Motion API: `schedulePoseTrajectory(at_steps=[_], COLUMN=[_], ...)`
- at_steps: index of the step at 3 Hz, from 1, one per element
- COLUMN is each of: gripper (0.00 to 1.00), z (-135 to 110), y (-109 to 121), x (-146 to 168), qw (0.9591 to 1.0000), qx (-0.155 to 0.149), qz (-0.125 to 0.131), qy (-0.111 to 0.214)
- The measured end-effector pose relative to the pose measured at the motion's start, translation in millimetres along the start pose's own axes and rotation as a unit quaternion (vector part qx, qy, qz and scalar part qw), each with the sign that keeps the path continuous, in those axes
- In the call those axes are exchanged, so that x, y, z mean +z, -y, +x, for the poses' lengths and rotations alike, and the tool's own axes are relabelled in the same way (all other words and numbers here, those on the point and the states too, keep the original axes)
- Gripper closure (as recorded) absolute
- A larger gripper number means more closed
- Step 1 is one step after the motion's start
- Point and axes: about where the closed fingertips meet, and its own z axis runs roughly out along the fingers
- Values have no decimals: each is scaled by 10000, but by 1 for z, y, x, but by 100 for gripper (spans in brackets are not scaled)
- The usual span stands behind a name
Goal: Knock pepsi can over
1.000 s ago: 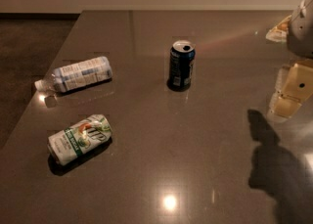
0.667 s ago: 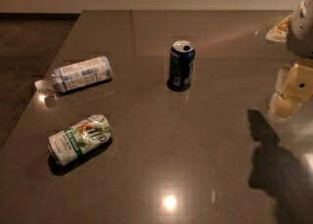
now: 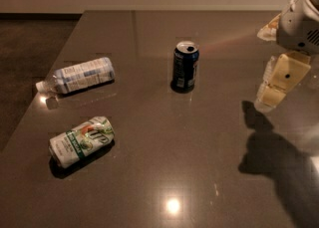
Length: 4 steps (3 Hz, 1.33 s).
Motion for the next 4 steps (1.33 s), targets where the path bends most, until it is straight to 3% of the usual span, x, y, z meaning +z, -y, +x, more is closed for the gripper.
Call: schedulePoseTrajectory(at_steps=[1,2,4], gripper=[0,0,0], z=[-13,-20,-57], y=[33,53,79], x=[26,43,85], qw=[9984,9966,9930], qx=[316,454,350], qz=[-134,-180,-124], qy=[454,662,1122])
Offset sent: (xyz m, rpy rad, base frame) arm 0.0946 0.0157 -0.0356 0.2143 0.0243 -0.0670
